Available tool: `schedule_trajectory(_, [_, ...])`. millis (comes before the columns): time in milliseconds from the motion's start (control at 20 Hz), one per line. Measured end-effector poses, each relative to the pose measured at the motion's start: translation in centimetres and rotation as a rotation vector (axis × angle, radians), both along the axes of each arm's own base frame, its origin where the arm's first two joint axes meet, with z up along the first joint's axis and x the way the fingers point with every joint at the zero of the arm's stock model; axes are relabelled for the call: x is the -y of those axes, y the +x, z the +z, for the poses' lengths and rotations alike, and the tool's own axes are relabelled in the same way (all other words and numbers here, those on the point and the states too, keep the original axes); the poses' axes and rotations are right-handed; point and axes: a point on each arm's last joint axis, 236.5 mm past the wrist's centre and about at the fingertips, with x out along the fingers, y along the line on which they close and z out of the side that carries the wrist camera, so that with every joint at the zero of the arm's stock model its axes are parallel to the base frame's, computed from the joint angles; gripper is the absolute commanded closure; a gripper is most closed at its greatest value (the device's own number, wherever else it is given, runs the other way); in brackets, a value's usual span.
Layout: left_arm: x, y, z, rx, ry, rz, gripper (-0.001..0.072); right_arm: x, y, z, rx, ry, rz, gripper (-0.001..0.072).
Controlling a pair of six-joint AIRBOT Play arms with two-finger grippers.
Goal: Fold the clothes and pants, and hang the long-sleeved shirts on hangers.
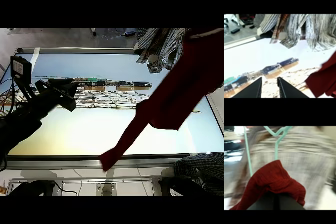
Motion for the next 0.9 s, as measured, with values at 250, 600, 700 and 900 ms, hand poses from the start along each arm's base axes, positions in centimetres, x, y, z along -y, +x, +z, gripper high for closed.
schedule_trajectory(250, [0.2, -0.2, 0.0, -0.015, -0.02, -0.006, 0.0435, 8.3, -5.3, -1.3, -0.013, 0.101, -0.355, 0.0677])
schedule_trajectory(600, [0.3, -0.2, 0.0, -0.02, -0.027, -0.008, 0.0435, 18.3, -13.9, -3.0, 0.06, 0.223, -0.818, 0.0676])
schedule_trajectory(700, [0.3, -0.2, 0.0, -0.019, -0.027, -0.008, 0.0435, 19.7, -15.0, -2.3, 0.11, 0.218, -0.861, 0.0676])
schedule_trajectory(900, [0.3, -0.2, 0.0, -0.02, -0.027, -0.008, 0.0435, 22.0, -15.7, -1.2, 0.201, 0.204, -0.901, 0.0676])
